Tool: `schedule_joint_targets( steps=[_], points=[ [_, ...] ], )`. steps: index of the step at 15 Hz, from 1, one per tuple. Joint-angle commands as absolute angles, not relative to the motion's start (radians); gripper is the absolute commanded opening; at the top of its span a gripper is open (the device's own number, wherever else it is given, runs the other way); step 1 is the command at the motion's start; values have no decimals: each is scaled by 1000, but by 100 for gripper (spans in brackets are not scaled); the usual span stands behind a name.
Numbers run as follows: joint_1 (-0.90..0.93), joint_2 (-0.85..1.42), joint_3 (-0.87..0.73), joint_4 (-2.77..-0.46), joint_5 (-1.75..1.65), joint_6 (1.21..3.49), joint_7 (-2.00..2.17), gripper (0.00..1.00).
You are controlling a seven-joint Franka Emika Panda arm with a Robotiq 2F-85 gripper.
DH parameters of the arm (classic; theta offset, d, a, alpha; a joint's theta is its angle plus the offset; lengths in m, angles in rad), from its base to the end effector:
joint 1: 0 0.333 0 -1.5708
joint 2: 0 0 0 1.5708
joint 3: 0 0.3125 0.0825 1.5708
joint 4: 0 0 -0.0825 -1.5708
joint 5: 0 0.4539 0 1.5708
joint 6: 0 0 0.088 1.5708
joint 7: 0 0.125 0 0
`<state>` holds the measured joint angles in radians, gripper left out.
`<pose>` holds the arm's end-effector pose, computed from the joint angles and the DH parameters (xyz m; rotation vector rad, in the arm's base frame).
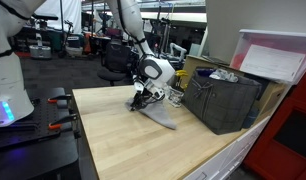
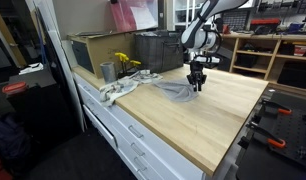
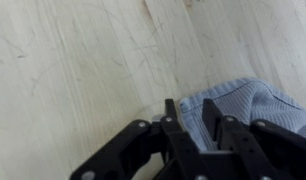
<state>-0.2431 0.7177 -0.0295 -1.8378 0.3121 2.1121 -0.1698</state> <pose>0.5978 -0.1488 0.0324 -2.7578 0.4473 0.5431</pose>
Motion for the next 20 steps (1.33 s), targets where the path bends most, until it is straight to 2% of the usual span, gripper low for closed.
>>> schedule_joint_targets(
  steps=[1,4,5,6,7,12,14,20],
  points=[
    [-231,719,-45,-1822,278,2118,-142,67],
    [-228,736,-36,-1808,280,2113,-142,88],
    [-224,742,-33,-1805,280,2109,-139,47],
    [-222,747,-31,-1806,283,2108,-139,52],
    [-220,750,-30,-1805,284,2107,-139,51],
    [-213,758,-30,-1806,285,2109,-140,12],
    [-204,741,-37,-1817,277,2111,-124,1],
    [-149,629,-46,-1851,242,2104,-38,1]
  ],
)
